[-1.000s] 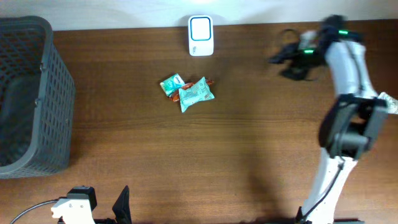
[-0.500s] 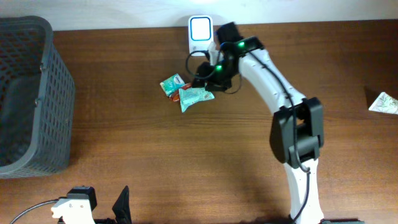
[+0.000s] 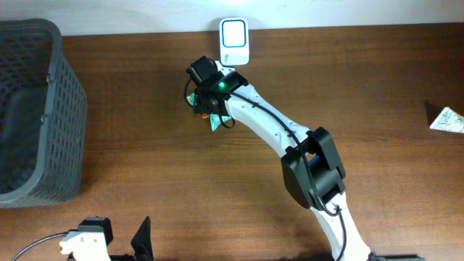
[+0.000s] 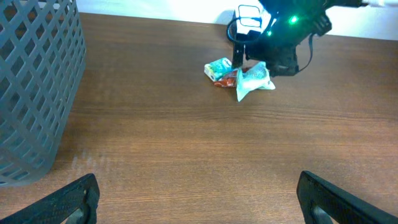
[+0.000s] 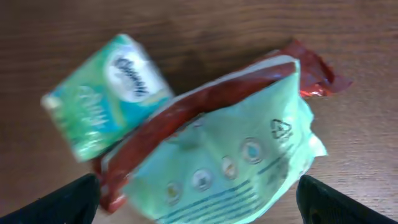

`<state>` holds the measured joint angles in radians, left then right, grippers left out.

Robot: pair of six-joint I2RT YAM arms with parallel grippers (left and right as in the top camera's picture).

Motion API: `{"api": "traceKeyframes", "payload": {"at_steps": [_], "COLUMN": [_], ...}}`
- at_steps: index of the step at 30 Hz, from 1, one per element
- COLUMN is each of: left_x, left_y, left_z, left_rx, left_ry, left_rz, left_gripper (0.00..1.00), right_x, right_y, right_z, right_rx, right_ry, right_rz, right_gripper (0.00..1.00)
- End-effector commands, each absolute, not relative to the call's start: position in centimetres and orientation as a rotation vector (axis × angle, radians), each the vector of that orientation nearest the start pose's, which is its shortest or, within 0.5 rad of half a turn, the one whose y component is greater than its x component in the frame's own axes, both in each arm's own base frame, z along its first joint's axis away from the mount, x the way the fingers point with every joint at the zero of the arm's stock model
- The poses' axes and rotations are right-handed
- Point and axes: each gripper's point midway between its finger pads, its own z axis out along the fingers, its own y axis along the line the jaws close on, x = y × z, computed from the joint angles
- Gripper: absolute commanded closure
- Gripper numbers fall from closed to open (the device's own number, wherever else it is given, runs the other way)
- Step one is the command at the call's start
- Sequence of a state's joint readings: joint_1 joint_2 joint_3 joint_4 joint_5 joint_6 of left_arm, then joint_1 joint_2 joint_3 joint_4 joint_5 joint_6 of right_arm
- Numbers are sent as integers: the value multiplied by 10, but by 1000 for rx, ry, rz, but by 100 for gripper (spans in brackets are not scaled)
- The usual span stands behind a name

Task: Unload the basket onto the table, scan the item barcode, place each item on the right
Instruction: 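Move the right gripper back over the item pile, then lower the right gripper and grasp the light-green wipes pack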

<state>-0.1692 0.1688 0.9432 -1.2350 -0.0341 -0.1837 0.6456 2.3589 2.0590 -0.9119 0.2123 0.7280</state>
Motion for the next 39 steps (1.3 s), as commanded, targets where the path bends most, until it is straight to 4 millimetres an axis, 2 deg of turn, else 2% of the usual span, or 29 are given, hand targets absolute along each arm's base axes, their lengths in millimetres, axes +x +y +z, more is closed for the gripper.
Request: {"api": "traceKeyframes", "payload": {"at_steps": [1,5,8,11,15,17,22,24,29,33,39], "left_x": [112,112,112,112,112,112,112,112,112,112,112], "left_y": [-12,-12,-12,-12,-12,-12,-12,-12,-12,-12,-12], "left_z": [263,263,263,263,263,263,263,263,263,263,263], "left_rx": [-46,-46,-46,-46,-46,-46,-46,-46,-46,-46,-46], "left_ry": [2028,2028,2028,2028,2028,2028,2028,2028,2028,2028,2028], "left_rz": [-182,-182,-182,-182,-182,-182,-182,-182,-182,-182,-182], "left_gripper": [1,1,1,1,1,1,1,1,1,1,1], "right_x": [462,461,455,443,436,436,445,450,468,477,468], "right_y": [283,279,276,258,234,224,227,231,244,250,243], "right_z": [50,45,30,21,40,61,97,105,109,101,56], "right_rx": [213,213,204,199,209,213,218,226,250,266,275], "right_ry": [2698,2706,2739,2792,2794,2765,2709,2686,2614,2591,2673], "right_rz": [-22,-51,-92,-202,-313,-348,-295,-266,-171,-145,-246], "right_gripper": [2,2,2,2,1,1,3,6,8,8,8]}}
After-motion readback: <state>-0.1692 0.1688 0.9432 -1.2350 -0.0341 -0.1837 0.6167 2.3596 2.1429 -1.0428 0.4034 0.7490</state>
